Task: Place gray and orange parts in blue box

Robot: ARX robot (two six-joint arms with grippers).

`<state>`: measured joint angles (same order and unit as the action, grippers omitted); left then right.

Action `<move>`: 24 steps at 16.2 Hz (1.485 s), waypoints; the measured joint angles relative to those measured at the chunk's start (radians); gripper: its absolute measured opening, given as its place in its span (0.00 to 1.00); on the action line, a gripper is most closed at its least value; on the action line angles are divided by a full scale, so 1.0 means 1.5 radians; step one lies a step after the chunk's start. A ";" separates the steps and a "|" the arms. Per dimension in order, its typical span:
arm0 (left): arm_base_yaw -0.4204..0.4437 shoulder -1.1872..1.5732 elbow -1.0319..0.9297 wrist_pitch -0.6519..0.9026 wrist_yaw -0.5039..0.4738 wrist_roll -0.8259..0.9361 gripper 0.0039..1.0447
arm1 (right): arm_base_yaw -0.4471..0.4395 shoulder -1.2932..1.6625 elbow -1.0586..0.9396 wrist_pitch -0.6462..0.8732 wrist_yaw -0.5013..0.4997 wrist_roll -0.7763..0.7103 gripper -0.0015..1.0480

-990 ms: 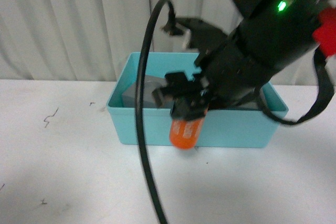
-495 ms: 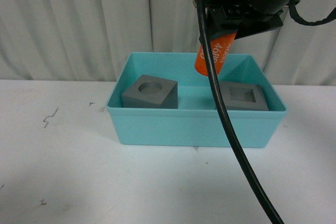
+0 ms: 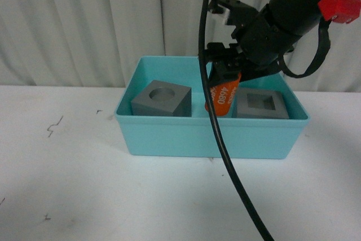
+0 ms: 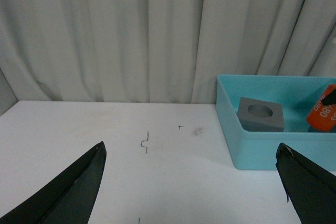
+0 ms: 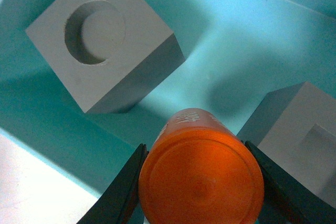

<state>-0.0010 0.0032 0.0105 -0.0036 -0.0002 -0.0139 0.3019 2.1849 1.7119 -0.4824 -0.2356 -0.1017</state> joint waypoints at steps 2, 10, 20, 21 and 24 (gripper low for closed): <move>0.000 0.000 0.000 0.000 0.000 0.000 0.94 | -0.001 0.026 0.013 0.000 0.003 0.000 0.46; 0.000 0.000 0.000 0.000 0.000 0.000 0.94 | -0.001 0.070 0.050 -0.011 0.012 0.002 0.64; 0.000 0.000 0.000 0.000 0.000 0.000 0.94 | -0.037 -0.047 0.014 0.094 -0.001 0.023 0.94; 0.000 0.000 0.000 0.000 0.000 0.000 0.94 | -0.041 -0.085 -0.013 0.122 -0.001 0.023 0.94; 0.000 0.000 0.000 0.000 0.000 0.000 0.94 | -0.045 -0.193 -0.108 0.213 0.004 0.022 0.94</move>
<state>-0.0010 0.0032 0.0105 -0.0040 -0.0002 -0.0139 0.2344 1.8957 1.5501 -0.1623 -0.2298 -0.0681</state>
